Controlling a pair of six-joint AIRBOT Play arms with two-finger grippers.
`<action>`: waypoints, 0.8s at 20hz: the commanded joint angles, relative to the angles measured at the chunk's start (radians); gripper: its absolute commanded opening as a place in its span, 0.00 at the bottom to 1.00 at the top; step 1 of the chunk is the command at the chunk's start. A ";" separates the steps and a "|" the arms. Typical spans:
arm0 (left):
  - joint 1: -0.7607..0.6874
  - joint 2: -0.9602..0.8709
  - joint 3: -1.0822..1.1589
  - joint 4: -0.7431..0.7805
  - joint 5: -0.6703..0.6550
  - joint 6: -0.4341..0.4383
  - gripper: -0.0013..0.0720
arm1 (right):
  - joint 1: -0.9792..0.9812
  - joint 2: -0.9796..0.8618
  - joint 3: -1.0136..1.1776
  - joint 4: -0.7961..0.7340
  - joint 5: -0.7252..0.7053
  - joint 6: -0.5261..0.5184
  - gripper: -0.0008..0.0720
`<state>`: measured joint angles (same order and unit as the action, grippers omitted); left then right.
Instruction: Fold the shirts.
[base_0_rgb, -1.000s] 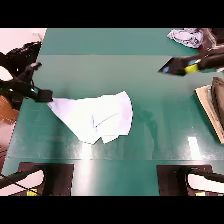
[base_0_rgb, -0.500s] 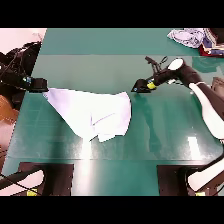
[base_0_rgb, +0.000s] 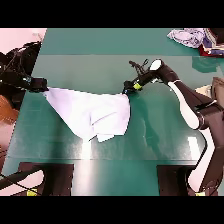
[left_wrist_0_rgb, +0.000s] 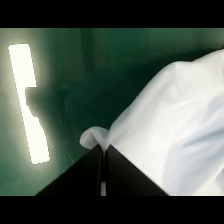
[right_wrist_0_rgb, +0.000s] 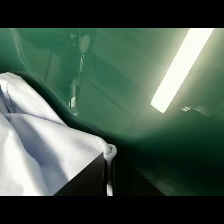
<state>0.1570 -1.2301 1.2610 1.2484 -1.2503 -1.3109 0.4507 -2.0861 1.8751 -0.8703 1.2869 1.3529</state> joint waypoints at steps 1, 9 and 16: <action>0.001 0.014 0.013 -0.003 0.003 -0.019 0.05 | -0.003 -0.003 0.103 0.005 0.012 0.001 0.02; 0.001 0.288 0.398 -0.023 0.092 -0.044 0.05 | -0.131 0.475 0.223 -0.056 -0.093 -0.037 0.02; 0.001 0.381 0.721 -0.247 0.106 -0.043 0.05 | -0.164 0.851 0.223 -0.208 -0.081 -0.037 0.02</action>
<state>0.1570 -0.8726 1.8576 1.1046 -1.1496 -1.3540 0.2943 -1.3670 2.0964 -1.0096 1.2072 1.3190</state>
